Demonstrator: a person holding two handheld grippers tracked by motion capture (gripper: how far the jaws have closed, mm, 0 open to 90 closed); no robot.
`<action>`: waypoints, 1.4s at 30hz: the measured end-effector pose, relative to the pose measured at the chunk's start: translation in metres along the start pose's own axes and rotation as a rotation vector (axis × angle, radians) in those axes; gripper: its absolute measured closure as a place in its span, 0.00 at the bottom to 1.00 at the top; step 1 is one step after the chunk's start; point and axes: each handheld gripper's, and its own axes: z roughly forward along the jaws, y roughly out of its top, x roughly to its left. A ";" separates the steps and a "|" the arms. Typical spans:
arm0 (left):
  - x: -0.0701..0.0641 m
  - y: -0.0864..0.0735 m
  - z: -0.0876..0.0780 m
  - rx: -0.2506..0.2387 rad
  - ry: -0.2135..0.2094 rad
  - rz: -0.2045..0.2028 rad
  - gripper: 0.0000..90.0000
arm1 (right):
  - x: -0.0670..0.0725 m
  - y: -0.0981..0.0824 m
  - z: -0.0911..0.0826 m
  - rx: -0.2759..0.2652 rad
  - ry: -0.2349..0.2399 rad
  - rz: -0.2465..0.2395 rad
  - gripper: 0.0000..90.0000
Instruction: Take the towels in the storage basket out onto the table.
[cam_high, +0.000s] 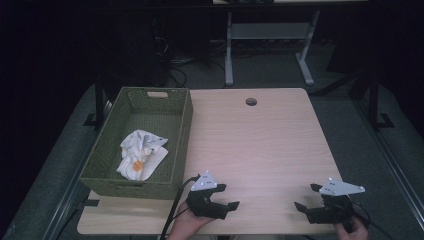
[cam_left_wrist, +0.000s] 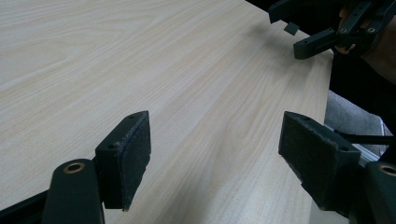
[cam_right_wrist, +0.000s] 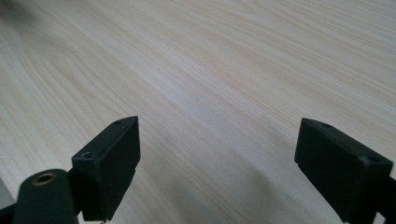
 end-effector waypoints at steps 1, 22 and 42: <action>0.000 0.000 0.000 0.002 0.001 0.001 0.28 | 0.001 0.000 0.000 0.001 0.003 -0.001 0.15; -0.001 0.007 -0.010 -0.026 0.028 0.028 0.28 | 0.010 0.004 0.003 0.002 0.006 -0.016 0.15; -0.006 0.027 -0.019 -0.017 0.016 0.105 0.28 | 0.012 0.004 0.003 -0.004 0.003 -0.021 0.15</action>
